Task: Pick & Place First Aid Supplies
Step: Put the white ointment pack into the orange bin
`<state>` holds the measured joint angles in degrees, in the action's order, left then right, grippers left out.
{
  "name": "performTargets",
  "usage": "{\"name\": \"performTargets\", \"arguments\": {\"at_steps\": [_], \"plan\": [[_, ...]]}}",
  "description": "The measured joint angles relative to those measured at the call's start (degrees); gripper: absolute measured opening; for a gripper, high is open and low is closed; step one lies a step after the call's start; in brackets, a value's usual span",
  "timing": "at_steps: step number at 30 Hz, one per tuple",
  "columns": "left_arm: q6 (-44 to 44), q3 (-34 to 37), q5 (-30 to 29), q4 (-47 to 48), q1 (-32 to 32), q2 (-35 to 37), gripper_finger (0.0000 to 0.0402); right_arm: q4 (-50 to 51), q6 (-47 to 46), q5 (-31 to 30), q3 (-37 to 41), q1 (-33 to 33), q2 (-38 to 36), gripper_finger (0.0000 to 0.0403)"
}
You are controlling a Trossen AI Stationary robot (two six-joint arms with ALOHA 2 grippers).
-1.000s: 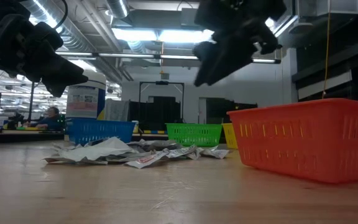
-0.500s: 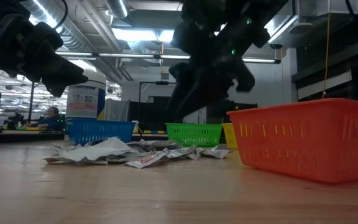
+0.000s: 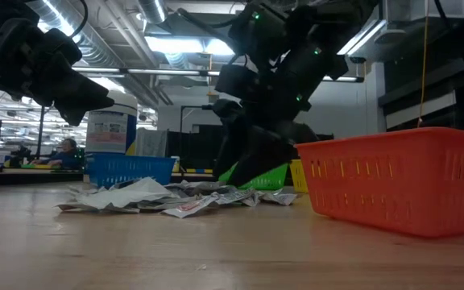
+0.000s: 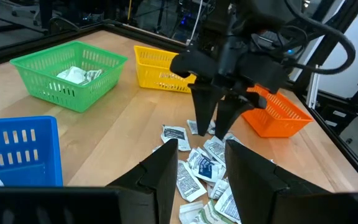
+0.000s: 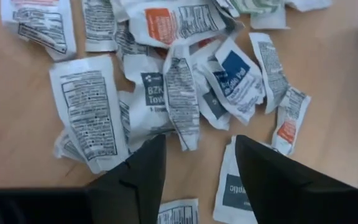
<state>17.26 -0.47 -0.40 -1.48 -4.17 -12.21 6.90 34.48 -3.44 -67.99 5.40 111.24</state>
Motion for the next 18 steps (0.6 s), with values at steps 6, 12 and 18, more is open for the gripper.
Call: {"name": "performTargets", "arguments": {"at_steps": [6,12,18], "plan": [[0.0,0.0,0.0,0.0,0.0,0.0,0.0127,-0.4,1.7,-0.1,0.0,0.8,0.1,0.014],[0.0,0.0,0.0,0.0,0.0,0.0,0.0127,-2.1,2.3,-5.0,0.0,1.2,0.1,0.0104],[0.0,0.0,0.0,0.0,0.0,0.0,0.0127,-2.1,5.5,-4.9,0.0,1.4,1.1,0.0093]]}}
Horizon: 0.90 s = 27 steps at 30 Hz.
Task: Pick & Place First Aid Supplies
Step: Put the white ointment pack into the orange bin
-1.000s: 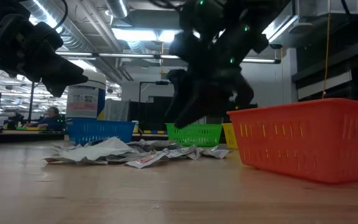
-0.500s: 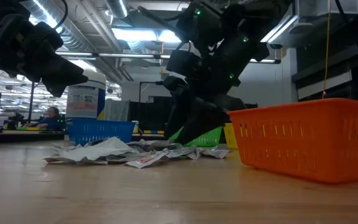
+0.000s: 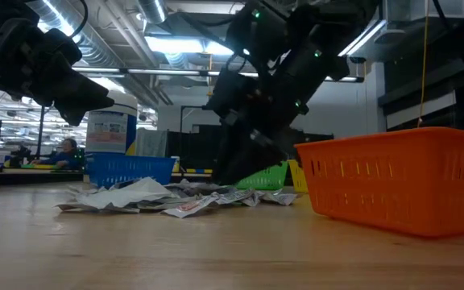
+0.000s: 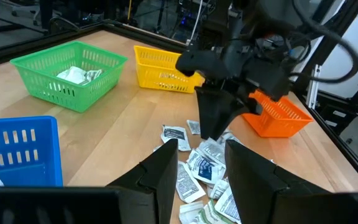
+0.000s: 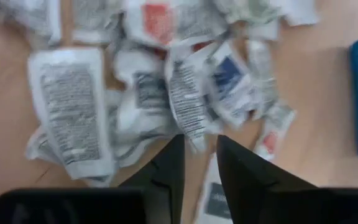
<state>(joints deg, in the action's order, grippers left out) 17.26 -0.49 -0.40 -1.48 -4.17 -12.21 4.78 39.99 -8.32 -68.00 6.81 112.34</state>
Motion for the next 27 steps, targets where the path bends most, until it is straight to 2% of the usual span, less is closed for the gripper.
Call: {"name": "performTargets", "arguments": {"at_steps": [14,18,24,27], "plan": [[0.0,0.0,0.0,0.0,0.0,0.0,0.0127,-0.8,1.2,-1.6,0.0,0.5,1.1,0.009],[0.0,0.0,0.0,0.0,0.0,0.0,0.0127,-0.7,1.2,-1.7,0.0,0.5,1.2,0.0068],[0.0,0.0,0.0,0.0,0.0,0.0,0.0127,-0.7,1.0,-1.6,0.0,0.5,1.2,0.001],[0.0,0.0,0.0,0.0,0.0,0.0,0.0127,-0.7,0.8,-1.6,0.0,0.5,1.2,0.0008]]}}
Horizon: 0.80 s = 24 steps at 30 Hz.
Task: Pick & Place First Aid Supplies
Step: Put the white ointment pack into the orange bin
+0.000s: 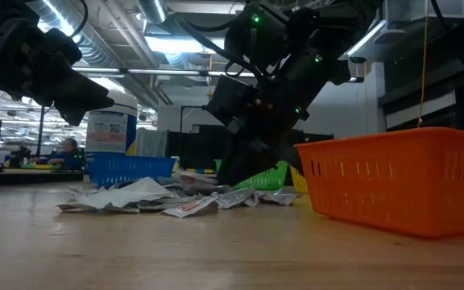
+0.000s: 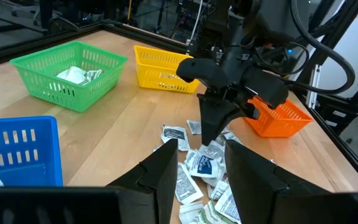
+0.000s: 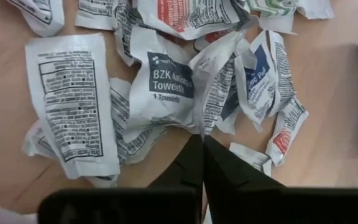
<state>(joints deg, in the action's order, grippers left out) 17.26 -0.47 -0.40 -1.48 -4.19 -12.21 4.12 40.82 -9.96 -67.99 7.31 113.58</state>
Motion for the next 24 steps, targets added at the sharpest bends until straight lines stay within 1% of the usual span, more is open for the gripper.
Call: {"name": "performTargets", "arguments": {"at_steps": [3,7,12,17,24], "plan": [[0.0,0.0,0.0,0.0,0.0,0.0,0.0127,0.9,-2.3,0.0,0.0,0.0,-0.2,0.0012],[0.0,0.0,0.0,0.0,0.0,0.0,0.0127,5.4,-7.4,1.0,-0.3,-0.1,-2.4,0.0004],[0.0,0.0,0.0,0.0,0.0,0.0,0.0127,10.0,-17.1,6.8,-0.7,-1.3,-6.6,0.0003],[0.0,0.0,0.0,0.0,0.0,0.0,0.0127,13.8,-24.9,11.6,-0.7,-2.9,-10.1,0.0003],[0.0,0.0,0.0,0.0,0.0,0.0,0.0127,16.9,-37.3,23.6,-0.7,-4.4,-13.3,0.0002]]}}
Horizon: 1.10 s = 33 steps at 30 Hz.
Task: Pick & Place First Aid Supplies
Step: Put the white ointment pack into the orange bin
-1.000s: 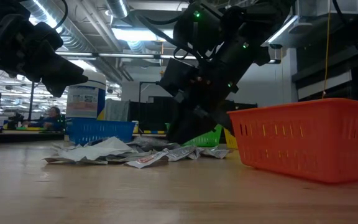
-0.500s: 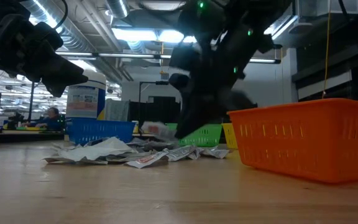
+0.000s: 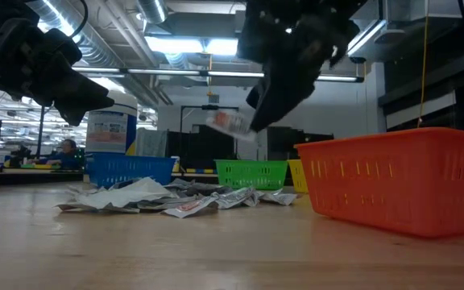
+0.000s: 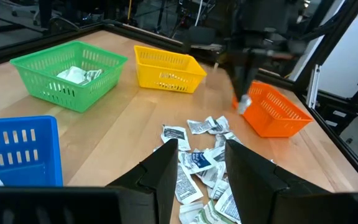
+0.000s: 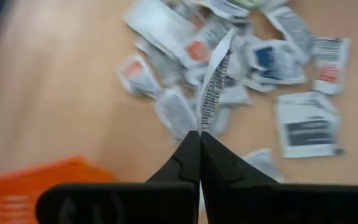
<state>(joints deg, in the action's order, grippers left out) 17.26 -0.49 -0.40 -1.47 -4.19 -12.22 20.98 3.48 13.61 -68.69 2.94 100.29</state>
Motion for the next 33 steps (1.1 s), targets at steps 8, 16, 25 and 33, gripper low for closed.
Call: {"name": "performTargets", "arguments": {"at_steps": [8,16,25,33], "plan": [[0.0,0.0,0.0,0.0,0.0,0.0,0.0127,1.1,-12.8,11.6,0.0,-0.1,-1.6,0.0001],[0.0,0.0,0.0,0.0,0.0,0.0,0.0127,5.3,-19.0,21.6,0.0,-0.1,-4.7,0.0001],[0.0,0.0,0.0,0.0,0.0,0.0,0.0127,11.9,-24.4,28.1,0.0,2.2,-5.5,0.0001],[0.0,0.0,0.0,0.0,0.0,0.0,0.0127,20.7,-32.2,31.7,0.0,6.2,-5.5,0.0001]]}}
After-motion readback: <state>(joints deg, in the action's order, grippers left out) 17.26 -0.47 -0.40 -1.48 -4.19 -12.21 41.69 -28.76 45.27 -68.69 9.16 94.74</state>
